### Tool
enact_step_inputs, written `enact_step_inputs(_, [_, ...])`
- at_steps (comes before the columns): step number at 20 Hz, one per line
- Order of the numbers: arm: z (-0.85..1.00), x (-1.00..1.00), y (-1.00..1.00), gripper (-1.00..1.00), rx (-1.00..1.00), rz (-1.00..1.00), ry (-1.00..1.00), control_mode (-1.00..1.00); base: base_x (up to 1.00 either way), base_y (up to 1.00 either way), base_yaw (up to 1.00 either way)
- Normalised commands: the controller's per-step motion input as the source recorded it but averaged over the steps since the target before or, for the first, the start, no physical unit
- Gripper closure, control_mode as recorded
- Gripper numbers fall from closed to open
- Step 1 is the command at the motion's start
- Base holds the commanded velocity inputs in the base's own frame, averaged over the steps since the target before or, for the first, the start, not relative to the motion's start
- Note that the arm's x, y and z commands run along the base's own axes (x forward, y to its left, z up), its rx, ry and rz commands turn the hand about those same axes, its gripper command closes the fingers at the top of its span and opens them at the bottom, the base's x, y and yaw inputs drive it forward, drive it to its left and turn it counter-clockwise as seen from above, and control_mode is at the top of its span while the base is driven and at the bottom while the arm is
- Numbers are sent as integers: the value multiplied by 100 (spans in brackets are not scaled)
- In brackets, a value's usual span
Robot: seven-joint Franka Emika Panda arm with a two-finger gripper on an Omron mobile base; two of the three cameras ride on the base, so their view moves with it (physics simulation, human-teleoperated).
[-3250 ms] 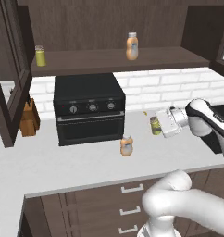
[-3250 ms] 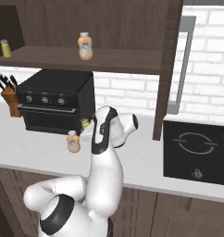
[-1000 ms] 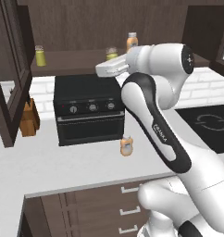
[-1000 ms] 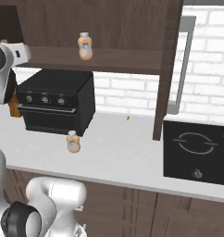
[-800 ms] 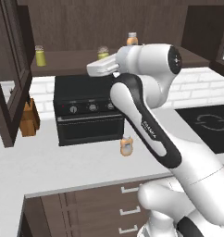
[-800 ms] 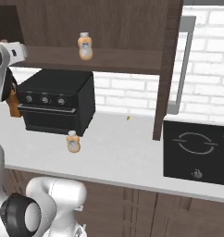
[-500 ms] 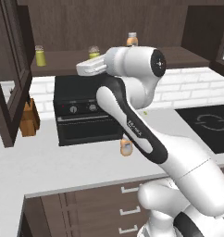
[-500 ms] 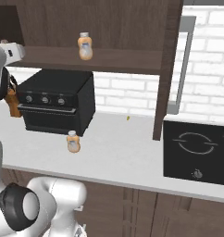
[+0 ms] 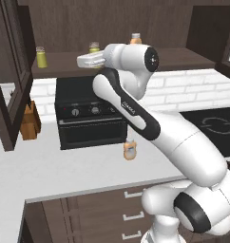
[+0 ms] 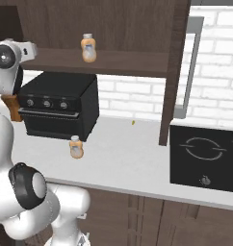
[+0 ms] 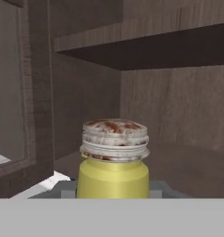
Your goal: Put the shaker and condiment bottle from the counter next to their counterparts in the cabinet.
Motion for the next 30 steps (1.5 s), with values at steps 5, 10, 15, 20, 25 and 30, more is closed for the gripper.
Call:
enact_step_inputs(5, [-4,13,3,100,0,0,-1,-100,0,0,0])
enact_step_inputs(10, [-15,48,16,100,2,0,0,-100,0,0,0])
enact_step_inputs(15, [0,41,4,100,1,0,0,-100,0,0,0])
enact_step_inputs(20, [0,8,21,100,0,0,-3,-100,0,0,0])
enact_step_inputs(25, [0,7,40,100,1,1,-1,-100,0,0,0])
enact_step_inputs(30, [-4,59,16,100,2,2,0,-100,0,0,0])
